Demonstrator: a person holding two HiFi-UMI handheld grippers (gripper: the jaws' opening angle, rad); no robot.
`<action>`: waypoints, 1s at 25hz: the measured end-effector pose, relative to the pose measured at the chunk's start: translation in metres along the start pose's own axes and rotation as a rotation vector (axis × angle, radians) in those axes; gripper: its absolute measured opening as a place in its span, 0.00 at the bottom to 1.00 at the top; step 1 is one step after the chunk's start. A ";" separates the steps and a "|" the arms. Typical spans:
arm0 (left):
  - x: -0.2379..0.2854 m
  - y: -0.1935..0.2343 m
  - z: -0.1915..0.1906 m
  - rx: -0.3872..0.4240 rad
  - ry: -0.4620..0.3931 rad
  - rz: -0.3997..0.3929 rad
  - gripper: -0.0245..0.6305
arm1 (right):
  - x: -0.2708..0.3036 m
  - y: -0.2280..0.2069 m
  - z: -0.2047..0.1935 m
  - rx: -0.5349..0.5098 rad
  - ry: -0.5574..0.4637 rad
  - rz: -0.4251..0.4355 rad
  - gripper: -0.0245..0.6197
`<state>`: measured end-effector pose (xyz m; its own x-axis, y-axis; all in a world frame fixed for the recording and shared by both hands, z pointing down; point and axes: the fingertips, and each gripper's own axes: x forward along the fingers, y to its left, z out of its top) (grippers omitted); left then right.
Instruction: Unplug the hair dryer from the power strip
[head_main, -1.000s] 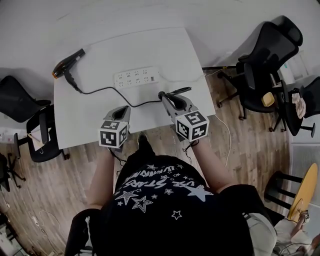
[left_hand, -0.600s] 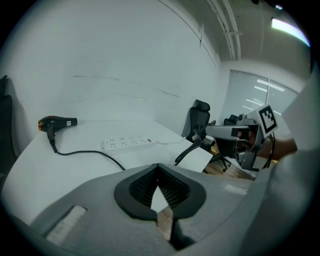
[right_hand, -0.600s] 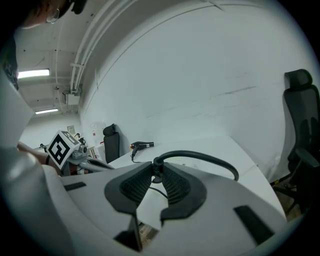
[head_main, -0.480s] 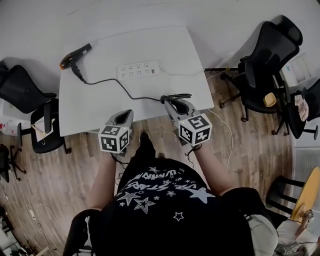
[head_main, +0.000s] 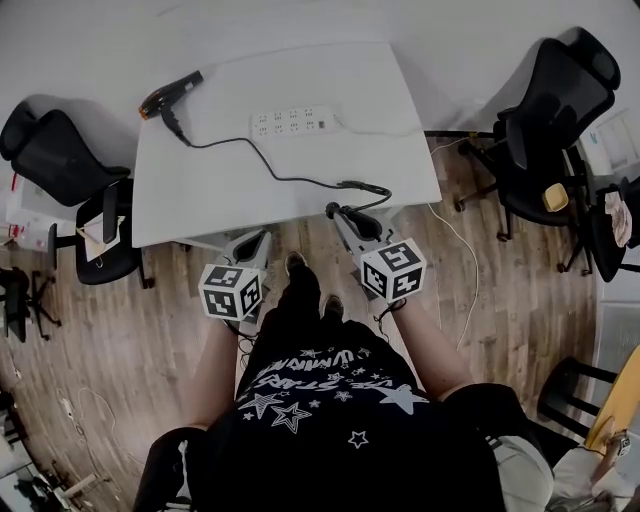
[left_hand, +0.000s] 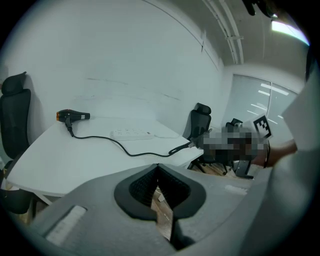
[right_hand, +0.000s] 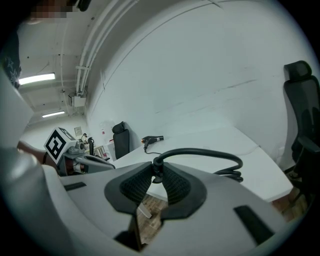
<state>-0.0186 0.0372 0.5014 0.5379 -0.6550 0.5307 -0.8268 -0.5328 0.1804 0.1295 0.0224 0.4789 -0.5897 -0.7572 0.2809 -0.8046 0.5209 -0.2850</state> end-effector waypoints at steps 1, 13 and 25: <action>-0.003 0.000 -0.002 -0.003 -0.005 0.002 0.05 | -0.001 0.002 -0.002 -0.001 0.003 0.002 0.15; -0.029 0.009 -0.015 -0.046 -0.048 -0.023 0.05 | 0.001 0.031 -0.012 -0.047 0.046 -0.028 0.15; -0.088 0.023 -0.030 -0.053 -0.076 -0.078 0.05 | 0.004 0.084 -0.018 0.006 0.020 -0.111 0.15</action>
<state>-0.0899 0.0986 0.4840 0.6099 -0.6525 0.4497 -0.7886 -0.5558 0.2629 0.0588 0.0703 0.4725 -0.4987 -0.8017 0.3294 -0.8645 0.4324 -0.2562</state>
